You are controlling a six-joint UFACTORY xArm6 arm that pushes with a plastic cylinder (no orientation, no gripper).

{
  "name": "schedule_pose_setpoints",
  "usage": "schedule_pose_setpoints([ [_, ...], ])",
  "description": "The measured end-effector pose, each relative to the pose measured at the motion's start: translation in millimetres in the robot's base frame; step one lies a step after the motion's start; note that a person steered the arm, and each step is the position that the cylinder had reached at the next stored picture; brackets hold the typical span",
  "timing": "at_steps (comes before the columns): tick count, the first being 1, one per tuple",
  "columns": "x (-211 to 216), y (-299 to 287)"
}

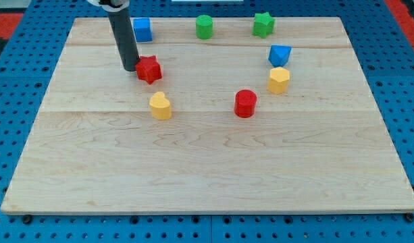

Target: Move your hand to the right of the green circle

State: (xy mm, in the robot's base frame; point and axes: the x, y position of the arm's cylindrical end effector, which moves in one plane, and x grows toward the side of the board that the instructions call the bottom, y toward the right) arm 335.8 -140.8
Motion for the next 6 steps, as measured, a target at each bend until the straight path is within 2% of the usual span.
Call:
schedule_pose_setpoints([
  [1, -28.5, 18.4],
  [3, -56.1, 69.0],
  [5, -47.9, 159.1],
  [6, -76.3, 206.8],
])
